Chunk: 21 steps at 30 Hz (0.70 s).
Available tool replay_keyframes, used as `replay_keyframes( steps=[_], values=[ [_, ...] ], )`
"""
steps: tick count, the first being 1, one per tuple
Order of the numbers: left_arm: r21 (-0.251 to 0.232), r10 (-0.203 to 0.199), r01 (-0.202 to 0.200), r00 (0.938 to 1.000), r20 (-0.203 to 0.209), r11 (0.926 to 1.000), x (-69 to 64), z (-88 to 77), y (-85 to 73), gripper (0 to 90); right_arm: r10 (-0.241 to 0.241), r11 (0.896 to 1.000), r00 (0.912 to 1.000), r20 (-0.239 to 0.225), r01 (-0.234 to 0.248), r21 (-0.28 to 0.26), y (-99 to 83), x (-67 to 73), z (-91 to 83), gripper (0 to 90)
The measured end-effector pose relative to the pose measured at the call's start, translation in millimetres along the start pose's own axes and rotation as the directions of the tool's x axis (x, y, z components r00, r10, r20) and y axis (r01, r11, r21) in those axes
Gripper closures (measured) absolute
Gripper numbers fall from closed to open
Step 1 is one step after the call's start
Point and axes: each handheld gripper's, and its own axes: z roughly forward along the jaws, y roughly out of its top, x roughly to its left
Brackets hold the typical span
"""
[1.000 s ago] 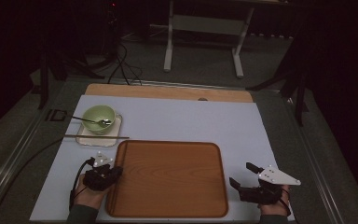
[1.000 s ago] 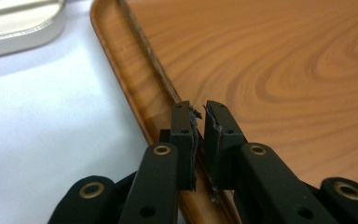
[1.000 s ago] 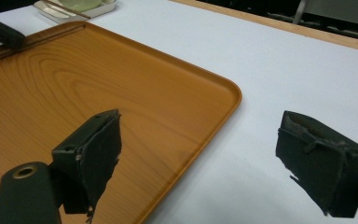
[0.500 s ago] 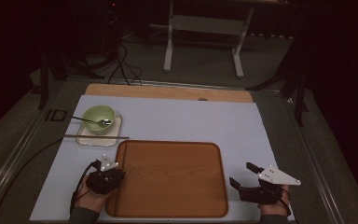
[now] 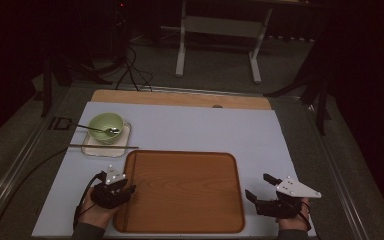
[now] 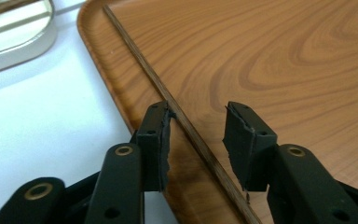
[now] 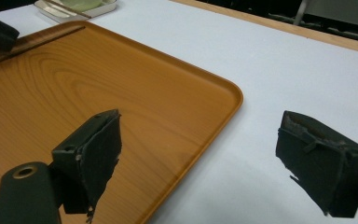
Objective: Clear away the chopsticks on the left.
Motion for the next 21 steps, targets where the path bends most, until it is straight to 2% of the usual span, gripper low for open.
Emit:
replay_keyframes(
  steps=[6,12,14,16,19,21],
  values=[
    [-0.024,-0.013,0.012,0.9994,-0.033,0.9996,5.0,-7.5,2.4,53.3,-0.001,1.0,1.0,-0.003,0.001,-0.005,-0.4,-0.5,-2.5,13.8],
    [-0.017,-0.037,0.037,0.9985,-0.04,0.9992,10.9,-8.9,3.0,49.4,-0.006,1.0,0.9999,-0.012,0.005,-0.009,1.1,-0.8,-1.9,13.8],
    [-0.02,-0.031,0.03,0.9988,-0.039,0.9993,12.8,-10.7,4.8,49.0,-0.008,1.0,0.9999,-0.01,0.008,-0.015,1.5,-0.6,-3.1,13.7],
    [-0.033,-0.016,0.015,0.9989,-0.044,0.9994,15.7,-14.1,8.3,48.2,-0.008,1.0,0.9999,-0.008,0.008,-0.021,1.5,-0.6,-4.6,13.7],
    [-0.08,0.008,-0.012,0.9982,-0.059,0.9967,24.2,-21.8,15.3,47.0,-0.005,1.0,1.0,-0.003,0.004,-0.023,1.1,-1.0,-5.7,13.8],
    [-0.114,0.006,-0.014,0.997,-0.077,0.9934,33.3,-27.7,20.2,45.4,-0.005,1.0,1.0,-0.001,0.005,-0.025,1.4,-1.2,-5.8,13.7]
  ],
)
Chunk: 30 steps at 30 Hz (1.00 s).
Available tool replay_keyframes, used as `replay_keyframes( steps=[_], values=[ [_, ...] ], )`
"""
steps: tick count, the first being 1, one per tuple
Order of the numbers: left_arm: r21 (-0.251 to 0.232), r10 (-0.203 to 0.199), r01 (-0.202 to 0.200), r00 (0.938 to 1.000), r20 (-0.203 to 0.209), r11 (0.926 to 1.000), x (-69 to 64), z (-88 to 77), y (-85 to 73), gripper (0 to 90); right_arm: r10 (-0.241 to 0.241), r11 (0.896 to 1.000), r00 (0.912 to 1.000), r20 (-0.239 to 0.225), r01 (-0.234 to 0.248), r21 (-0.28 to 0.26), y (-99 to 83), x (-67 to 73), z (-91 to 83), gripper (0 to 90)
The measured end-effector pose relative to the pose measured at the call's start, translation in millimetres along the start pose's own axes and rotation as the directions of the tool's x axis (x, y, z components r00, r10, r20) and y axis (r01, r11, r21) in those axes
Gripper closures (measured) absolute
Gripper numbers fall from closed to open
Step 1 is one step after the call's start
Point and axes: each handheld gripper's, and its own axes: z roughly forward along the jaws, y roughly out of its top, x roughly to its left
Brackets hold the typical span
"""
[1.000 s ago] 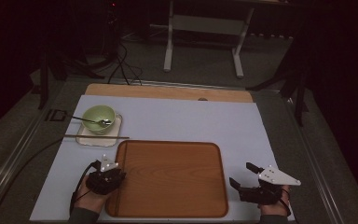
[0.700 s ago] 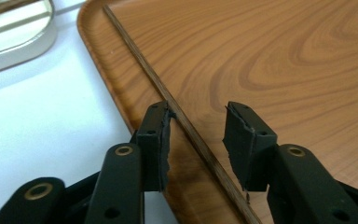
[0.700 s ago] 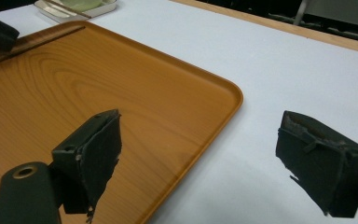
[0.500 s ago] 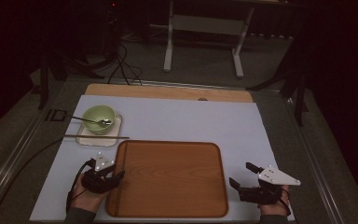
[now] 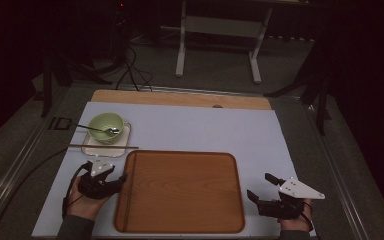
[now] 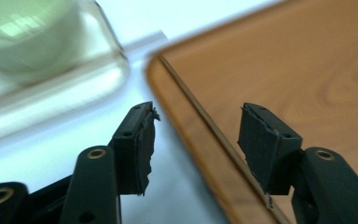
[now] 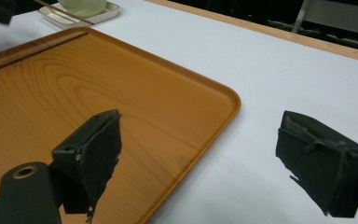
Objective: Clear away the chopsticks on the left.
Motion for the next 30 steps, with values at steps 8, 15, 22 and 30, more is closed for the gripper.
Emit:
replay_keyframes(
  steps=[8,15,22,30],
  values=[
    [-0.066,-0.068,0.064,0.9961,-0.056,0.9957,44.0,-4.5,12.0,37.1,-0.006,1.0,1.0,-0.002,0.006,-0.003,1.4,-0.2,1.9,13.8],
    [-0.054,-0.049,0.044,0.9951,-0.086,0.9976,62.5,9.0,11.5,36.5,-0.01,1.0,0.9999,-0.01,0.01,0.002,2.0,0.2,4.4,13.7],
    [-0.032,-0.05,0.046,0.9922,-0.114,0.9984,78.4,26.3,11.9,34.4,-0.013,1.0,0.9999,-0.009,0.013,0.002,3.1,-0.5,5.4,13.8],
    [-0.022,-0.088,0.086,0.9919,-0.091,0.996,100.7,48.0,11.1,29.9,-0.014,1.0,0.9998,-0.014,0.014,0.001,3.5,-0.2,5.6,13.8]
  ],
)
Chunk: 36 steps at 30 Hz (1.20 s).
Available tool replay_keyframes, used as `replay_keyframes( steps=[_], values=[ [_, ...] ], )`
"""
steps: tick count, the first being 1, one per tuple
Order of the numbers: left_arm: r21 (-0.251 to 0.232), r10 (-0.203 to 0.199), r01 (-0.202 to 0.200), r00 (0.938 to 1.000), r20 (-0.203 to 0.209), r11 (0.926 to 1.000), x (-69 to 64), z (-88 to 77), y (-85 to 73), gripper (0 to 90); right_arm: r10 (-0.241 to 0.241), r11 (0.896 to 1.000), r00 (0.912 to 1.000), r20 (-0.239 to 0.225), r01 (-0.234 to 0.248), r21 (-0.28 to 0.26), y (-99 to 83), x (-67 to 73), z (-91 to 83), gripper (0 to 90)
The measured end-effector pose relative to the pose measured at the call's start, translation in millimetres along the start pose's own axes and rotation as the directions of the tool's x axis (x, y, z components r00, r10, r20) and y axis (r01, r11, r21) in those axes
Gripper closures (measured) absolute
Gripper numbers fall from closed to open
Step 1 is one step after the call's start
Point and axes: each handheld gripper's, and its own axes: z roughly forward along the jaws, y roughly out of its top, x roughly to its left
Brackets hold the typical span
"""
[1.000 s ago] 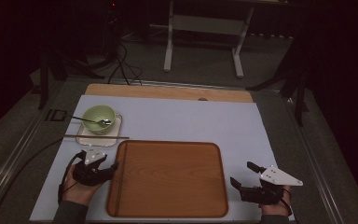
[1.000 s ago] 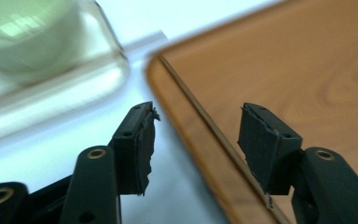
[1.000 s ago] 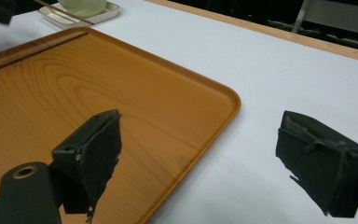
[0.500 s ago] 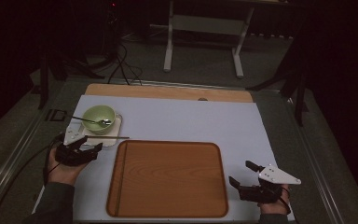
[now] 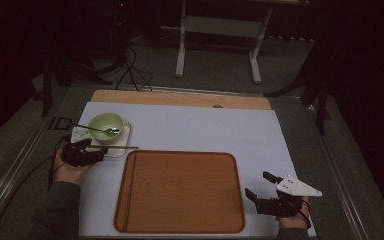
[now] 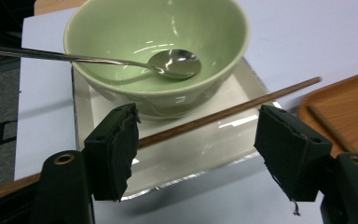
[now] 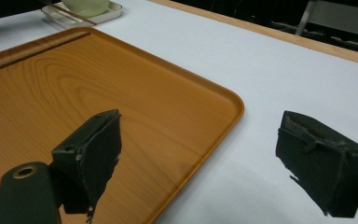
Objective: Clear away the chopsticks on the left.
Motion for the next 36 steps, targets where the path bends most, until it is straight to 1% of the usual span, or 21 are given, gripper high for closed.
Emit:
replay_keyframes(
  steps=[1,2,3,4,7,9,12,16,18,19,20,26,27,29,31,32,33,34,36],
  values=[
    [0.001,-0.015,0.015,0.9999,0.005,0.9999,3.4,3.9,-1.1,29.5,0.001,1.0,1.0,0.001,-0.001,0.0,-0.1,-0.5,-0.3,13.7],
    [0.001,-0.015,0.015,0.9999,0.005,0.9999,3.4,3.9,-1.1,29.1,0.001,1.0,1.0,0.001,-0.001,0.0,-0.1,-0.5,-0.3,13.7],
    [0.011,-0.026,0.026,0.9997,0.005,0.9996,7.0,8.5,-3.1,28.5,0.003,1.0,1.0,0.002,-0.003,0.001,-0.2,-0.7,-0.3,13.7],
    [0.011,-0.026,0.026,0.9997,0.005,0.9996,7.0,8.5,-3.1,27.9,0.003,1.0,1.0,0.002,-0.003,0.001,-0.2,-0.7,-0.3,13.7],
    [0.018,-0.033,0.033,0.9995,-0.002,0.9993,9.9,15.5,-4.6,27.4,0.001,1.0,1.0,-0.001,-0.001,0.0,0.0,-0.2,0.4,13.8],
    [0.014,-0.027,0.028,0.9994,-0.023,0.9995,9.4,17.8,-4.6,26.8,0.002,1.0,1.0,-0.002,-0.002,0.0,0.0,-0.3,0.2,13.8],
    [0.009,-0.021,0.021,0.9993,-0.032,0.9997,8.4,20.7,-4.1,26.9,0.002,1.0,1.0,-0.002,-0.002,-0.001,0.0,-0.4,0.1,13.8],
    [0.016,-0.035,0.035,0.9993,-0.016,0.9993,11.0,24.2,-5.9,28.5,0.003,1.0,1.0,-0.004,-0.003,0.003,0.0,-0.5,0.5,13.8],
    [0.021,-0.029,0.029,0.9995,-0.016,0.9993,11.4,24.4,-6.4,30.9,0.004,1.0,1.0,-0.004,-0.004,0.002,0.0,-0.5,0.3,13.8],
    [0.032,-0.021,0.021,0.9997,-0.015,0.9992,11.4,24.4,-6.7,32.4,0.005,1.0,1.0,-0.002,-0.005,0.002,-0.1,-0.7,0.2,13.8],
    [0.032,-0.021,0.021,0.9997,-0.015,0.9992,11.4,24.4,-6.7,33.4,0.005,1.0,1.0,-0.002,-0.005,0.002,-0.1,-0.7,0.2,13.8],
    [0.062,0.009,-0.007,0.9997,-0.023,0.998,8.3,26.6,-7.4,37.6,0.005,1.0,1.0,-0.004,-0.005,0.006,0.1,-0.2,0.8,13.8],
    [0.071,0.018,-0.017,0.9995,-0.026,0.9973,6.4,26.9,-7.6,40.7,0.005,1.0,1.0,-0.004,-0.005,0.006,0.0,-0.3,0.6,13.8],
    [0.071,0.018,-0.017,0.9995,-0.026,0.9973,6.4,26.9,-7.6,41.7,0.005,1.0,1.0,-0.003,-0.005,0.003,-0.1,-0.5,0.4,13.8],
    [0.089,0.065,-0.062,0.9972,-0.038,0.9941,1.0,24.6,-7.1,46.1,0.007,1.0,1.0,-0.001,-0.007,0.002,-0.3,-0.8,0.2,13.8],
    [0.093,0.079,-0.075,0.9961,-0.04,0.9928,-0.3,23.8,-6.9,47.8,0.008,1.0,1.0,-0.002,-0.008,0.003,-0.3,-0.7,0.3,13.8],
    [0.093,0.079,-0.075,0.9961,-0.04,0.9928,-0.3,23.8,-6.9,49.3,0.008,1.0,1.0,-0.002,-0.008,0.003,-0.3,-0.7,0.3,13.8],
    [0.094,0.088,-0.084,0.9954,-0.039,0.9921,-1.9,23.6,-6.9,49.3,0.006,1.0,1.0,-0.003,-0.006,0.004,-0.2,-0.7,0.4,13.8],
    [0.102,0.116,-0.112,0.9926,-0.036,0.9885,-5.0,22.9,-6.5,52.0,0.005,1.0,1.0,-0.004,-0.005,0.004,-0.1,-0.4,0.6,13.8]
  ],
)
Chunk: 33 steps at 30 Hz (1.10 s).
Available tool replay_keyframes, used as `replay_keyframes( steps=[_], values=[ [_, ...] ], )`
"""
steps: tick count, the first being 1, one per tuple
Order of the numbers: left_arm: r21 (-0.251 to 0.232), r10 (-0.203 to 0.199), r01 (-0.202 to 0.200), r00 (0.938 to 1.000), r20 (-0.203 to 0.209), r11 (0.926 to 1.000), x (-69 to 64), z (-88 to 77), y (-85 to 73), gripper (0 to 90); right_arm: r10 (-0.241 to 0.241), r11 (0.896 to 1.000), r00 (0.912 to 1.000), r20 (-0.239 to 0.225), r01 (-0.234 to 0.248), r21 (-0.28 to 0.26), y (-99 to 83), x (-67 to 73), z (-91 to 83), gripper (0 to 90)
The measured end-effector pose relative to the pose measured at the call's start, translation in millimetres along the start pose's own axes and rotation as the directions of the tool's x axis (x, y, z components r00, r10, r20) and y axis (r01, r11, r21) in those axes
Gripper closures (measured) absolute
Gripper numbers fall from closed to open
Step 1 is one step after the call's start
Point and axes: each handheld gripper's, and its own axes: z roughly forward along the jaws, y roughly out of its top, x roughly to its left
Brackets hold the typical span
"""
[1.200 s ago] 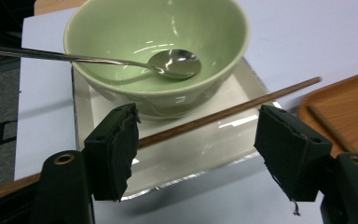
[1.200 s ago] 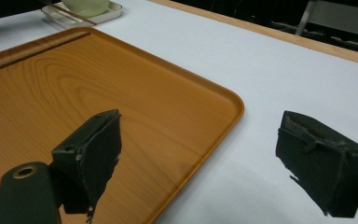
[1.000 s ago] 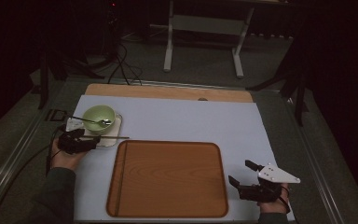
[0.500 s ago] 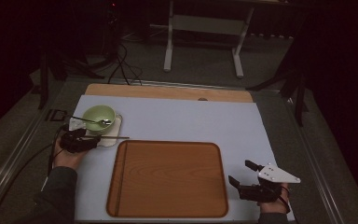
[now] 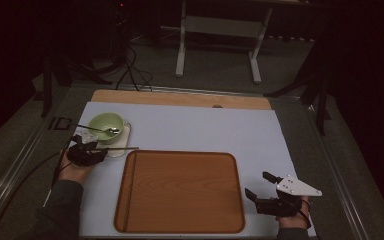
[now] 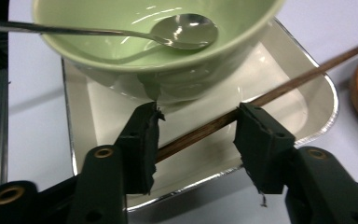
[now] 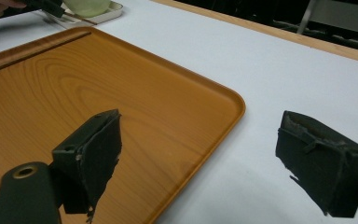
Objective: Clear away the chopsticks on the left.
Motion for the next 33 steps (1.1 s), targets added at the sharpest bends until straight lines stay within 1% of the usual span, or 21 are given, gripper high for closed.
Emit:
replay_keyframes(
  steps=[1,2,3,5,7,9,10,11,14,15,18,20,22,24,26,27,29,31,33],
  values=[
    [0.0,0.011,-0.011,0.9999,0.004,0.9999,-1.6,-0.2,0.3,53.6,0.0,1.0,1.0,0.0,0.0,0.0,0.0,0.0,0.1,13.8],
    [-0.001,0.034,-0.034,0.9993,0.014,0.9994,-5.9,-0.4,1.5,57.7,0.001,1.0,1.0,0.0,-0.001,0.0,0.0,-0.1,0.1,13.8],
    [-0.001,0.034,-0.034,0.9993,0.014,0.9994,-5.9,-0.4,1.5,59.2,0.001,1.0,1.0,0.0,-0.001,0.0,0.0,-0.1,0.1,13.8],
    [-0.002,0.064,-0.064,0.9978,0.018,0.998,-10.9,0.1,3.9,60.2,0.002,1.0,1.0,0.0,-0.002,0.001,0.0,0.0,0.3,13.8],
    [0.009,0.098,-0.099,0.9949,0.023,0.9951,-15.4,0.8,7.4,61.8,0.002,1.0,1.0,0.0,-0.002,0.004,0.1,0.1,0.6,13.8],
    [0.015,0.12,-0.12,0.9922,0.035,0.9926,-19.3,2.4,11.0,62.4,0.002,1.0,1.0,-0.001,-0.002,0.004,0.1,0.2,0.7,13.8],
    [0.023,0.145,-0.146,0.9888,0.038,0.9891,-22.5,3.8,14.4,64.7,0.002,1.0,1.0,-0.001,-0.002,0.003,0.1,0.1,0.5,13.8],
    [0.023,0.145,-0.146,0.9888,0.038,0.9891,-22.5,3.8,14.4,65.7,0.002,1.0,1.0,-0.001,-0.002,0.003,0.1,0.1,0.5,13.8],
    [0.036,0.165,-0.166,0.9853,0.045,0.9854,-25.2,5.9,19.3,68.6,0.002,1.0,1.0,-0.002,-0.002,0.0,0.0,-0.2,0.1,13.8],
    [0.036,0.165,-0.166,0.9853,0.045,0.9854,-25.2,5.9,19.3,69.5,0.002,1.0,1.0,-0.002,-0.002,0.0,0.0,-0.2,0.1,13.8],
    [0.051,0.183,-0.186,0.9817,0.052,0.9813,-24.1,6.1,22.2,70.5,0.003,1.0,1.0,-0.003,-0.003,0.001,-0.1,-0.3,0.2,13.8],
    [0.057,0.188,-0.191,0.981,0.047,0.9799,-23.0,6.1,22.3,71.8,0.003,1.0,1.0,-0.003,-0.003,0.001,-0.1,-0.3,0.2,13.8],
    [0.066,0.189,-0.192,0.9807,0.051,0.9792,-20.4,6.2,21.8,70.6,0.004,1.0,1.0,-0.004,-0.004,0.001,-0.2,-0.4,0.1,13.8],
    [0.075,0.183,-0.188,0.9806,0.069,0.9792,-17.2,6.1,21.4,70.3,0.005,1.0,1.0,-0.006,-0.005,0.003,-0.2,-0.4,0.4,13.8],
    [0.096,0.192,-0.198,0.9788,0.072,0.9755,-15.8,6.6,21.7,68.2,0.003,1.0,1.0,-0.008,-0.003,0.005,-0.2,-0.1,0.9,13.8],
    [0.096,0.192,-0.198,0.9788,0.072,0.9755,-15.8,6.6,21.7,68.1,0.003,1.0,1.0,-0.008,-0.003,0.005,-0.1,0.1,0.9,13.8],
    [0.1,0.181,-0.188,0.9802,0.081,0.977,-12.9,6.5,21.5,68.4,0.004,1.0,1.0,-0.008,-0.004,0.004,-0.2,0.0,0.5,13.8],
    [0.104,0.177,-0.186,0.98,0.09,0.977,-11.6,6.5,22.0,68.6,0.004,1.0,1.0,-0.008,-0.004,0.004,-0.4,-0.7,0.6,13.8],
    [0.107,0.187,-0.197,0.9776,0.097,0.9745,-12.7,6.9,23.2,71.2,0.002,1.0,0.9999,-0.011,-0.002,0.006,-0.3,-0.3,1.3,13.8]
  ],
)
